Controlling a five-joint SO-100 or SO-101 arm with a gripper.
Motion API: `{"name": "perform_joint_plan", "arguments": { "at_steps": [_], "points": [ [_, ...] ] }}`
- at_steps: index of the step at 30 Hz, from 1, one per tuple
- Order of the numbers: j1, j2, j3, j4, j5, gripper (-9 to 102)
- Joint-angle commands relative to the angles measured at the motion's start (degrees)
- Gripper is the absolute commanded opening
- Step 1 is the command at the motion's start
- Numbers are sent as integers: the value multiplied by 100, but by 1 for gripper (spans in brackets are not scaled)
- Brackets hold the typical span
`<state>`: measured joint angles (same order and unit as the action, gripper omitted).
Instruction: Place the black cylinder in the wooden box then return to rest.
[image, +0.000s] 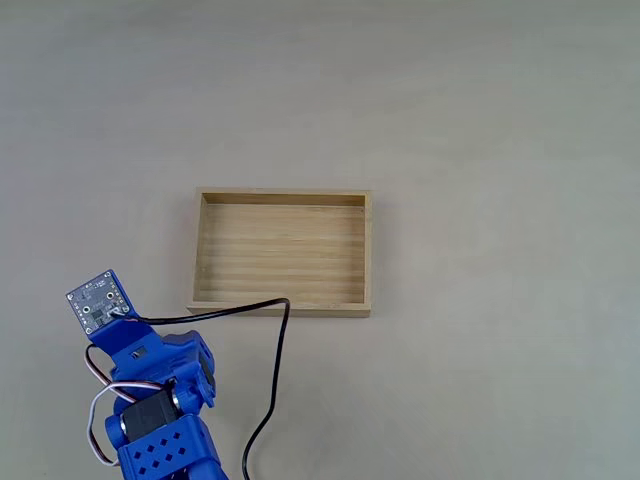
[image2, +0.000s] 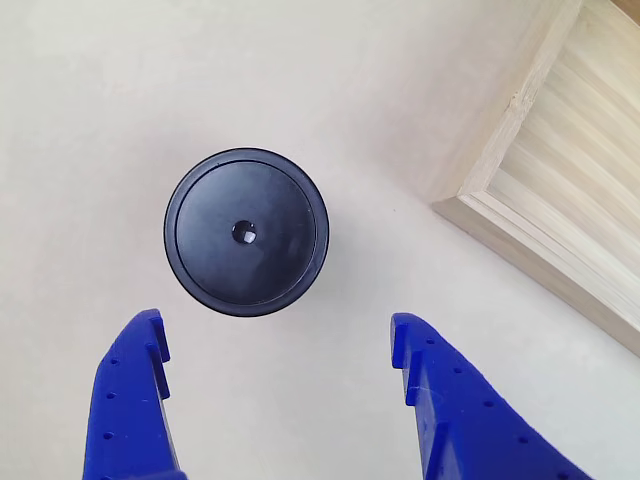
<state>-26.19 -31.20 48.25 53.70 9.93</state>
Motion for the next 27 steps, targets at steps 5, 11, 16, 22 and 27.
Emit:
{"name": "perform_joint_plan", "arguments": {
  "at_steps": [5,11,16,22,27],
  "points": [
    [-88,70,-633,-343,-9,33],
    [-141,237,-703,-466,-44,33],
    [-167,343,-729,-545,-70,33],
    [-193,510,-809,-650,-70,33],
    [-299,606,-905,-686,-114,33]
  ]
}}
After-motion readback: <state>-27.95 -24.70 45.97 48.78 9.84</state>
